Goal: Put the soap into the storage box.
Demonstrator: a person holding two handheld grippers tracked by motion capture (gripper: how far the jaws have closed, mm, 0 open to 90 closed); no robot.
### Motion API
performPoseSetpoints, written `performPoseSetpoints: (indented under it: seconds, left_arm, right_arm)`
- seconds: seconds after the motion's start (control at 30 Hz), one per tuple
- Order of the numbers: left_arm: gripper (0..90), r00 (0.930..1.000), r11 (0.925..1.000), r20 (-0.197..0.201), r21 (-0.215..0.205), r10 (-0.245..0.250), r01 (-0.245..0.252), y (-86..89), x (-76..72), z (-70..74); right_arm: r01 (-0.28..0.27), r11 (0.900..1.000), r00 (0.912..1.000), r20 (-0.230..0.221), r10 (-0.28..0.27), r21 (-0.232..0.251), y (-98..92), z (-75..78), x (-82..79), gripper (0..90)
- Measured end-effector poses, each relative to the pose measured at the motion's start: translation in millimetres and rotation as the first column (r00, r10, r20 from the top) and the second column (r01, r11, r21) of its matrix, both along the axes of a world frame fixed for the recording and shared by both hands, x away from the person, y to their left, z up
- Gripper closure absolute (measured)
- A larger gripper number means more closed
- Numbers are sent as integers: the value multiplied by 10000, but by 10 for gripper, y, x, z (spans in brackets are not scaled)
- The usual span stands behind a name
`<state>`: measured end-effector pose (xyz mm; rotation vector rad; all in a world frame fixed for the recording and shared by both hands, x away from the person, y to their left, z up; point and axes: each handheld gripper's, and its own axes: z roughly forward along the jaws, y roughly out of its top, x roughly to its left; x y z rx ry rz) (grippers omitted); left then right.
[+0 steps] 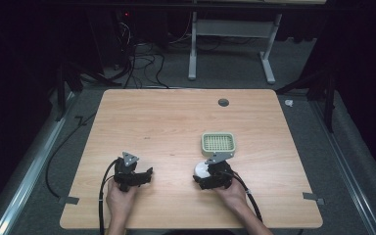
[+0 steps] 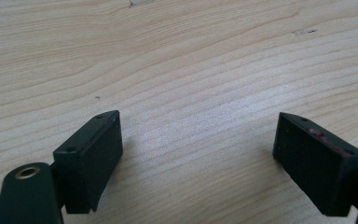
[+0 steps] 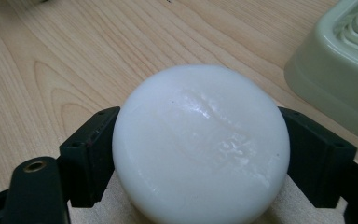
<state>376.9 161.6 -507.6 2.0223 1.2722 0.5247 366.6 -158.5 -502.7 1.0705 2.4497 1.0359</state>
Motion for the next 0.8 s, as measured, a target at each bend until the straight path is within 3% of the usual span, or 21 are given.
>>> performPoseSetpoints:
  seconds: [0.2,0.8]
  left_arm:
    - [162,10000,10000,10,-11,-1,1,0,0,-1]
    - [162,10000,10000,9,-16,-1,1,0,1,-1]
  right_arm:
    - [-96,9999,9998,186,99,-136,19,-3,-8,240]
    - [-204,9996,9995,225,209,-219,33,7,-28,246]
